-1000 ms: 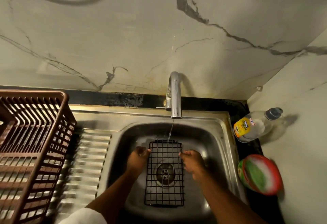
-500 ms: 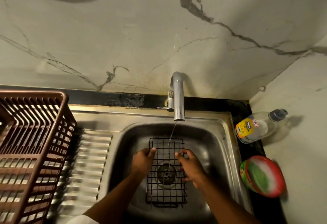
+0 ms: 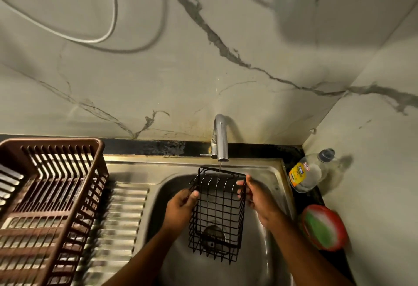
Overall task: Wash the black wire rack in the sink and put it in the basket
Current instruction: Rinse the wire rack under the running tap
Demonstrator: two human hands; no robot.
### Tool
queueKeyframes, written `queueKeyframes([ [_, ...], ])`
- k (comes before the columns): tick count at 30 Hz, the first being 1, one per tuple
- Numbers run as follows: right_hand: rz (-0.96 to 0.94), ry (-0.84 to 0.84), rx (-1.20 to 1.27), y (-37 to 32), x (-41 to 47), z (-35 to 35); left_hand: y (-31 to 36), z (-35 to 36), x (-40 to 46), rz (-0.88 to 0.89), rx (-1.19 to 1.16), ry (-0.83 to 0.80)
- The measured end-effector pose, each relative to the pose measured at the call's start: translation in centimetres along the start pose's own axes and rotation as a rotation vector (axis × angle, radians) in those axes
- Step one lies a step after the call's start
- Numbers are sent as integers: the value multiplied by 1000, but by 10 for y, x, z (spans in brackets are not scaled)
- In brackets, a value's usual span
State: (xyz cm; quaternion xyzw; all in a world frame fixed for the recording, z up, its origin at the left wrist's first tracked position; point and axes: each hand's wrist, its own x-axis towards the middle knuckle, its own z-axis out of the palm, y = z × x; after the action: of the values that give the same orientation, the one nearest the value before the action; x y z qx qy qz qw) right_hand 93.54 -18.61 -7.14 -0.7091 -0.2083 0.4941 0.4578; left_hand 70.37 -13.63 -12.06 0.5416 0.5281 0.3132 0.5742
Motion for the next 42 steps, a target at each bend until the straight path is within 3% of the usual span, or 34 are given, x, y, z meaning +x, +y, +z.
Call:
queueKeyframes([
  [4, 14, -82, -4, -10, 1, 5, 7, -3, 6, 0, -117, -69],
  [6, 3, -109, -14, -13, -1, 8, 8, -4, 15, -36, -46, -56],
  [9, -28, -64, 23, -10, -2, 17, 15, -2, 29, -69, 183, 85],
  [12, -93, -15, 18, -7, -2, 28, 37, 10, 16, 8, 202, 247],
  [14, -107, 12, 20, -6, -1, 34, 50, 26, -3, 143, 293, 168],
  [16, -111, 19, 48, -5, 0, 38, 55, 46, -22, 281, 571, -22],
  [20, -38, 1, 139, 0, -2, 39, 65, 72, -29, 263, 901, -73],
  [27, -118, 26, 92, 4, -10, 32, 70, 70, 26, 145, 808, -146],
  [32, -42, 50, 172, 10, -7, 25, 85, 70, 40, 159, 736, -185],
  [36, -82, 9, 133, 10, -9, 15, 84, 64, 52, 44, 859, -199],
  [42, -194, -49, 60, 5, -18, 5, 97, 50, 66, -153, 575, -174],
])
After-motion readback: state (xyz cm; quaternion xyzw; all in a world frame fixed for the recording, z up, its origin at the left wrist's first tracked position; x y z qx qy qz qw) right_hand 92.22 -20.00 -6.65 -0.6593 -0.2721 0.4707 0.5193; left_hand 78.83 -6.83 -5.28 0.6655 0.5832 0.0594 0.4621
